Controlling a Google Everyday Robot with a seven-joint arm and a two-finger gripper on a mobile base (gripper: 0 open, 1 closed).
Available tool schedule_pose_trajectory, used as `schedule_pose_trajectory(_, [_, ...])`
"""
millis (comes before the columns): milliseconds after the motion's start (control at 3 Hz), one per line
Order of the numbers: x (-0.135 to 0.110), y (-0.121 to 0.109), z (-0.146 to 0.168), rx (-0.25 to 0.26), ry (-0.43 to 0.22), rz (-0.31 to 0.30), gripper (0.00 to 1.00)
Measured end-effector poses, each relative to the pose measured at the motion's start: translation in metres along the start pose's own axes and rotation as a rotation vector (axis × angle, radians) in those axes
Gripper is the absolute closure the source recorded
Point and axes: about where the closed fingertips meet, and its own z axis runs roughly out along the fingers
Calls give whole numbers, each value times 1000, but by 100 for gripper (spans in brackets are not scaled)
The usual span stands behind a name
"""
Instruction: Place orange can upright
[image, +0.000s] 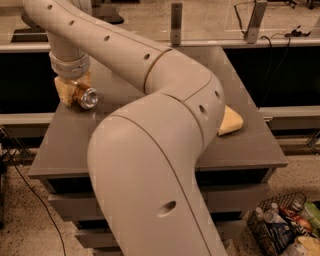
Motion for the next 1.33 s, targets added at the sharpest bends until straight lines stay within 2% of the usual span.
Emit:
schedule_pose_trajectory(333, [-3, 0, -1, 18, -8, 2, 72])
schedule_pose_trajectory(667, [-4, -9, -18, 42, -82, -15, 95])
schedule_pose_trajectory(1000, [-2, -23, -47, 81, -221, -47, 100])
schedule_pose_trajectory(1333, [15, -28, -71, 86, -359, -88, 100])
